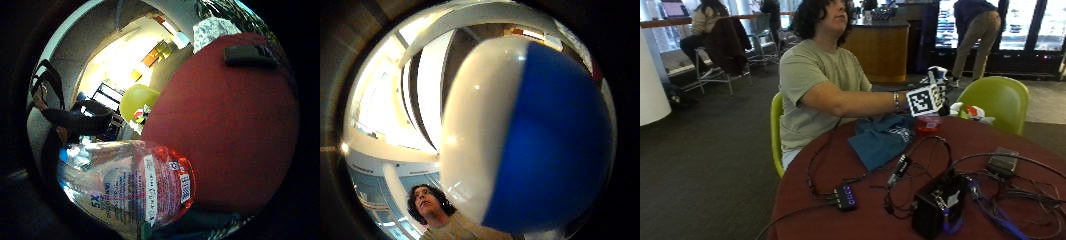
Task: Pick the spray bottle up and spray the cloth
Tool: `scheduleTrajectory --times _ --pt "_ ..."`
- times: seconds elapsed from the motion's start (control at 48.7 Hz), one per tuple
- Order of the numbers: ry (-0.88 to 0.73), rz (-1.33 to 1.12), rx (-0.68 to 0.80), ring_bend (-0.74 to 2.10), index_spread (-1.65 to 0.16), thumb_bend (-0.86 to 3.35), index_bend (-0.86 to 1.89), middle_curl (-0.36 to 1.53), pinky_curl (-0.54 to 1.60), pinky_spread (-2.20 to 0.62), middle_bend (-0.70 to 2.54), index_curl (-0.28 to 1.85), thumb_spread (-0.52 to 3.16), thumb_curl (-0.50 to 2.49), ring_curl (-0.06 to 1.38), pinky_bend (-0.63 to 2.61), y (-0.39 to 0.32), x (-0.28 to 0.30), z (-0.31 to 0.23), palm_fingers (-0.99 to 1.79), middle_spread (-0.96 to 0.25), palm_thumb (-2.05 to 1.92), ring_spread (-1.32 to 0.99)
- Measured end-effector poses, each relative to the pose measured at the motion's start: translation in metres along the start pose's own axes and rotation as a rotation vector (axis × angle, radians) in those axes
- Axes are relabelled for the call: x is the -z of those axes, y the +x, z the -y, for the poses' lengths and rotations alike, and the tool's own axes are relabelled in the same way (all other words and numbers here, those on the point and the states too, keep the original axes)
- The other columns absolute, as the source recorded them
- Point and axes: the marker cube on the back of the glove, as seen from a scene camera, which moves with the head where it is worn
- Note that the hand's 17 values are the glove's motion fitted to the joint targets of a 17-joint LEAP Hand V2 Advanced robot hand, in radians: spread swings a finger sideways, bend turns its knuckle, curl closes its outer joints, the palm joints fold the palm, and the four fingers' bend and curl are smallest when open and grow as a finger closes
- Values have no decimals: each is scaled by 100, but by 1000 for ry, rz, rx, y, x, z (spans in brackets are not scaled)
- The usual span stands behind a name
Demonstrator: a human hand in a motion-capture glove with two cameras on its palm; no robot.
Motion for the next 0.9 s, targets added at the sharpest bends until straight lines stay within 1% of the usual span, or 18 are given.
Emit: scheduleTrajectory --times 0.103,0.267,0.369,0.472,0.616,0.677,0.698,0.718,0.759,0.78,0.821,0.841,0.862,0.903 --pt "-8 23 0 57 -25 -3 28 53 43 -26 60 58 32 77 49 45 9 -15 5 134 -15 96 -18" --pt "-31 10 40 58 -25 -3 29 53 43 -27 60 58 32 77 49 45 17 -32 13 135 -15 96 -18" --pt "-109 -47 65 58 -25 -4 29 53 42 -27 60 58 31 77 49 44 28 -26 3 136 -15 96 -19" --pt "-8 -4 62 58 -25 -4 30 53 42 -28 60 58 30 77 49 44 22 -31 15 136 -15 95 -19" --pt "-60 -26 7 59 -26 -4 30 52 42 -29 58 58 30 77 49 43 26 -30 10 135 -14 94 -19" --pt "-193 -84 -24 55 -26 -4 29 51 42 -26 55 58 35 77 47 46 33 -22 -9 129 -12 92 -17" --pt "-237 -108 -35 55 -26 -5 24 50 42 -24 52 57 39 76 47 47 35 -19 -16 122 -11 90 -16" --pt "-258 -127 -45 55 -25 -4 21 49 41 -22 50 56 43 75 47 45 37 -16 -20 116 -11 90 -16" --pt "-259 -138 -65 55 -25 -5 16 49 40 -19 49 54 52 73 46 40 38 -13 -23 111 -11 88 -15" --pt "-260 -136 -74 52 -26 -7 15 48 39 -16 49 53 59 71 45 36 37 -14 -24 104 -10 81 -15" --pt "-272 -137 -91 50 -26 -7 15 47 39 -13 46 51 67 68 45 32 34 -15 -29 99 -10 78 -14" --pt "-290 -137 -101 48 -27 -9 9 46 38 -10 43 49 69 66 44 31 32 -15 -32 84 -9 73 -13" --pt "-324 -128 -114 49 -27 -9 7 46 40 -7 41 48 71 64 46 31 27 -13 -37 75 -8 71 -13" --pt "-390 -98 -134 48 -28 -7 6 45 40 -3 40 47 75 61 46 32 19 -9 -46 68 -7 68 -12"
